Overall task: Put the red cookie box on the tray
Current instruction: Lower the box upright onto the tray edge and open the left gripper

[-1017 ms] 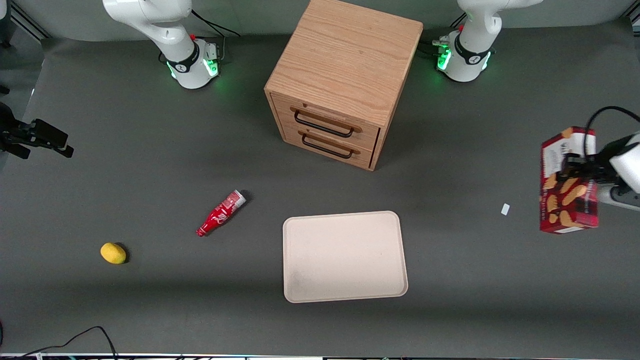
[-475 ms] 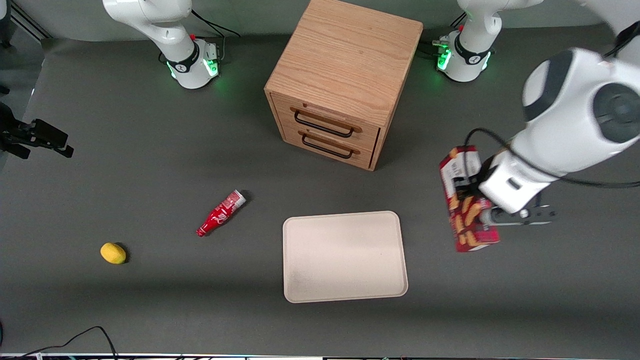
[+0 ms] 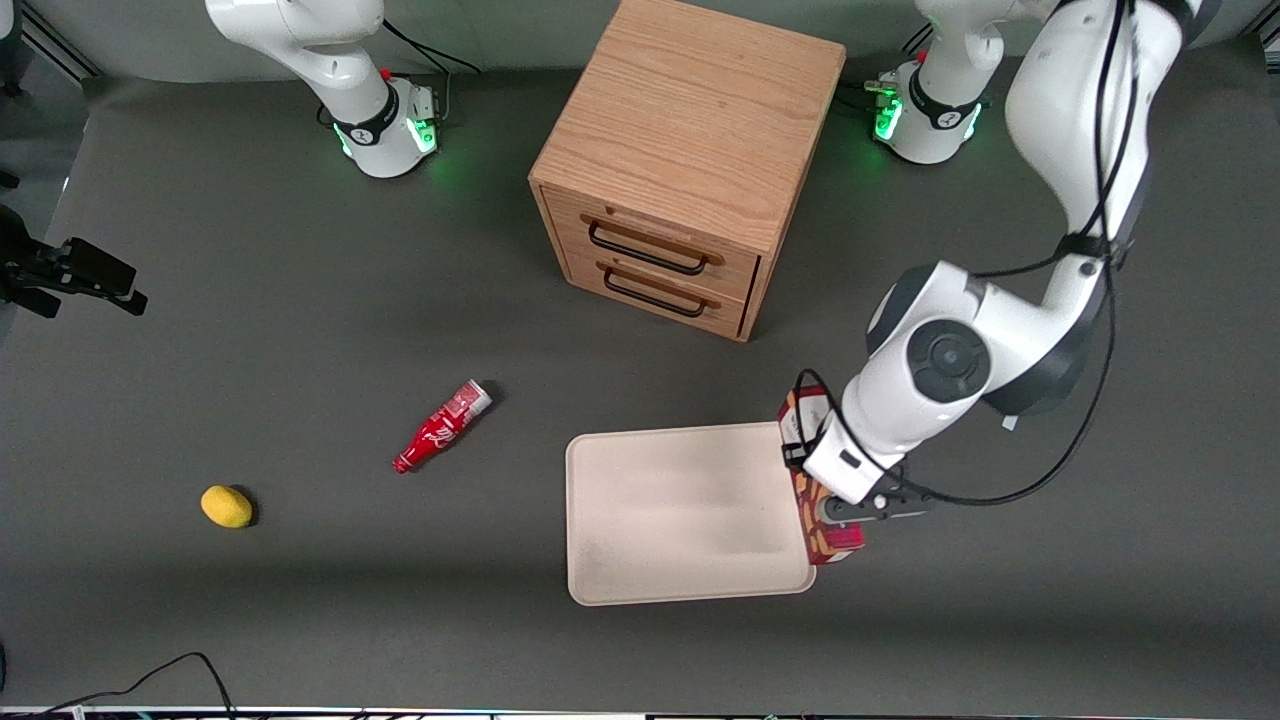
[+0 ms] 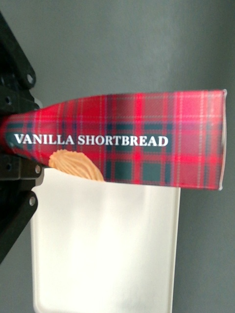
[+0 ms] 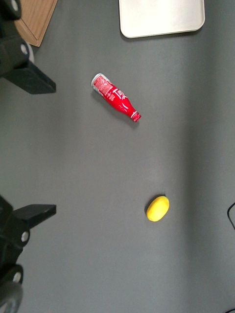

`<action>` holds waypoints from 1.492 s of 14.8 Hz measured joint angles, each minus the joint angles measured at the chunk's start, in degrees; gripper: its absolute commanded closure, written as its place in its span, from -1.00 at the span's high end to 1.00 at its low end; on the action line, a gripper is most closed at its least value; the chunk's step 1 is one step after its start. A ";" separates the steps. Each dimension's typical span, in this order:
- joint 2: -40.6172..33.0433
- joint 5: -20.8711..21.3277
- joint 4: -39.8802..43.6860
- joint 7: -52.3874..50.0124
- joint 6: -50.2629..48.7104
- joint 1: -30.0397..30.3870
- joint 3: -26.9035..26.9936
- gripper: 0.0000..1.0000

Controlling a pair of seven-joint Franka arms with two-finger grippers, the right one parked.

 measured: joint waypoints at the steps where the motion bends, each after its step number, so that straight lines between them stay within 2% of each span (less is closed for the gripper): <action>1: 1.75 1.77 -0.05 0.00 1.69 -0.01 0.00 -1.00; 3: 4.81 4.89 -0.22 -0.64 4.84 -0.28 -0.09 -1.00; 7: 7.77 7.66 -0.45 -1.82 7.28 -0.95 -0.13 -1.00; 8: 7.97 8.08 -0.61 -2.17 7.98 -0.97 -0.13 -0.18; 9: 8.11 8.56 -0.74 -2.38 8.62 -0.99 -0.13 0.40; 10: 8.23 8.96 -0.77 -2.66 9.04 -1.00 -0.13 0.66; 12: 8.24 9.27 -0.76 -3.00 9.39 -1.00 -0.14 0.92; 13: 8.25 9.33 -0.77 -3.06 9.41 -1.00 -0.13 0.99; 18: 7.57 9.41 -0.54 -4.21 8.48 -0.85 -0.14 1.00; 22: 1.00 7.51 0.80 -4.27 -3.21 -0.34 -0.91 1.00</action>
